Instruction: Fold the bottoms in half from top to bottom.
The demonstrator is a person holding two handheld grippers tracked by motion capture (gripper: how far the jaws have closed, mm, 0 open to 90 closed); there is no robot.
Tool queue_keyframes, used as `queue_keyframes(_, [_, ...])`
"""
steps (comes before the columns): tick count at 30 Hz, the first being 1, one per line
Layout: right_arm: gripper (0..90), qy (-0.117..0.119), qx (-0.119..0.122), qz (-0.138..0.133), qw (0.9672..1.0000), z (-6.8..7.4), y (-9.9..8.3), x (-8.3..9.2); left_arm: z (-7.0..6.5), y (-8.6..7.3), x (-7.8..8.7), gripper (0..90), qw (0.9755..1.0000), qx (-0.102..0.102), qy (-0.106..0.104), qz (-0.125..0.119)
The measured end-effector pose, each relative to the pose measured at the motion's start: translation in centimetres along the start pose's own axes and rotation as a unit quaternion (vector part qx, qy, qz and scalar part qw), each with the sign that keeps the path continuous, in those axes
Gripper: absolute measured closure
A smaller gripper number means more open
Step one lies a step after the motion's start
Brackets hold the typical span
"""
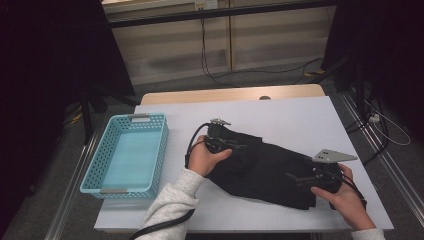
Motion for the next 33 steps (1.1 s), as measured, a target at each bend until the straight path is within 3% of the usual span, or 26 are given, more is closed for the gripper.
queue_keyframes(3, [10.1,0.000,0.001,0.000,1.0000,0.1,0.2,-0.2,0.8,0.0,0.9,38.9,0.9998,-0.001,0.009,-0.016])
queue_keyframes(4, [10.1,0.000,0.003,0.001,1.0000,0.1,0.3,-0.3,1.7,-0.2,1.7,35.8,0.9994,0.008,0.021,-0.024])
queue_keyframes(8, [10.4,-0.001,0.003,0.004,1.0000,0.4,0.7,-1.0,3.2,-1.2,2.3,28.7,0.9985,0.016,0.044,-0.027])
queue_keyframes(12, [11.3,0.001,0.005,0.003,1.0000,0.8,1.4,-1.6,4.0,-2.4,2.4,26.1,0.9979,0.016,0.059,-0.020])
queue_keyframes(17, [12.6,0.002,0.005,0.003,1.0000,1.1,2.2,-2.2,4.9,-3.8,2.6,23.6,0.9966,0.031,0.075,-0.018])
queue_keyframes(20, [12.6,0.008,0.013,0.004,0.9999,2.0,3.2,-3.1,5.8,-5.0,3.0,21.7,0.9949,0.034,0.094,-0.009])
queue_keyframes(25, [12.6,0.013,0.025,0.008,0.9996,2.9,4.1,-4.0,6.3,-6.0,3.3,19.5,0.9943,0.040,0.098,-0.007])
queue_keyframes(26, [12.6,0.015,0.027,0.011,0.9995,3.1,4.3,-4.3,6.6,-6.7,3.4,18.5,0.9933,0.044,0.107,-0.006])
queue_keyframes(33, [13.1,0.020,0.034,0.022,0.9990,3.8,4.9,-5.7,7.3,-8.6,3.6,17.3,0.9927,0.057,0.107,-0.001])
Point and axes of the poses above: each handheld gripper's, and its own axes: x roughly backward along the jaws, y roughly out of its top, z roughly to its left, the point moved 9 cm from there along -x, roughly forward along the jaws, and after that the axes turned 14 degrees about z, right-handed, at the moved point
